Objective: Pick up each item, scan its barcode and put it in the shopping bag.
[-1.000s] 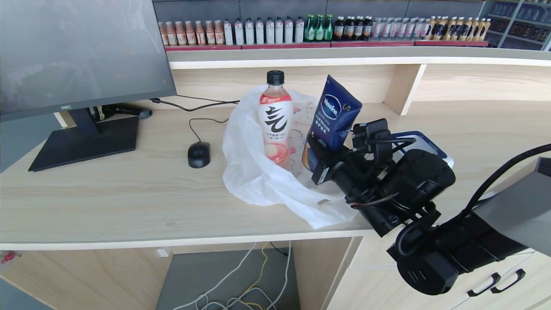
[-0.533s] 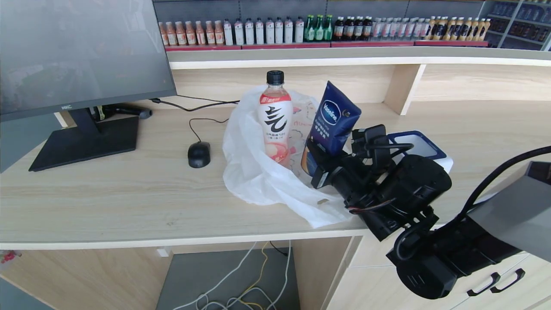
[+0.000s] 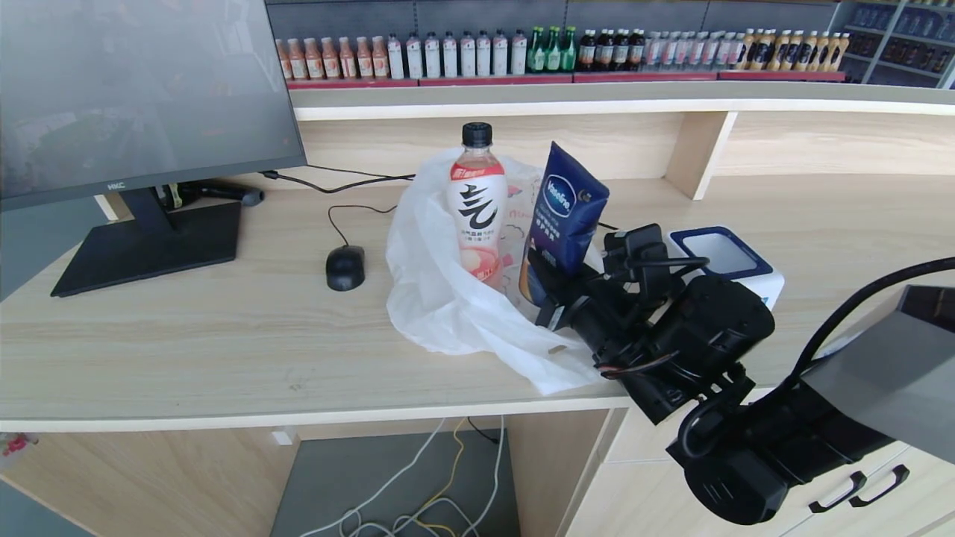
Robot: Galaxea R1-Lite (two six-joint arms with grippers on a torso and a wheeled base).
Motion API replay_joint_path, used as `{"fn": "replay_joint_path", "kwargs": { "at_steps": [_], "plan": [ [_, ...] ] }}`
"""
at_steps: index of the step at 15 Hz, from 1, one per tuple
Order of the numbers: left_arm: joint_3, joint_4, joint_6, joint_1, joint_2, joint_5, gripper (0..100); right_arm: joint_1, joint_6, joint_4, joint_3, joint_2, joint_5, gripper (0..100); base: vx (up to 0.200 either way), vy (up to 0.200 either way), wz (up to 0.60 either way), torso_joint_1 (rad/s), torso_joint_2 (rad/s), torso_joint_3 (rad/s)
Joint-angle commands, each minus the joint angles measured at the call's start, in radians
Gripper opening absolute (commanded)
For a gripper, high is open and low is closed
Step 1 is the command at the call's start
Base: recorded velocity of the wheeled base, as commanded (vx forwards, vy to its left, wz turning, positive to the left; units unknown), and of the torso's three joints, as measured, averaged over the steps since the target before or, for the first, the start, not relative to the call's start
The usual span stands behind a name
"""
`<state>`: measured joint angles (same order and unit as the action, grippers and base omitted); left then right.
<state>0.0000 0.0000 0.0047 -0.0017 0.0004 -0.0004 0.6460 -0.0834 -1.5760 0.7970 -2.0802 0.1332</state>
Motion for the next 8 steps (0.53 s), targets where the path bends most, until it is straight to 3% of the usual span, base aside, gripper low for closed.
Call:
{"fn": "replay_joint_path", "kwargs": {
  "at_steps": [1, 8],
  "plan": [
    [0.000, 0.000, 0.000, 0.000, 0.000, 0.000, 100, 0.000, 0.001, 0.005, -0.007, -0.014, 0.000, 0, 0.000, 0.000, 0.00, 0.000, 0.00, 0.000],
    [0.000, 0.000, 0.000, 0.000, 0.000, 0.000, 100, 0.000, 0.002, 0.005, -0.005, -0.018, 0.000, 0, 0.000, 0.000, 0.00, 0.000, 0.00, 0.000]
  ]
}}
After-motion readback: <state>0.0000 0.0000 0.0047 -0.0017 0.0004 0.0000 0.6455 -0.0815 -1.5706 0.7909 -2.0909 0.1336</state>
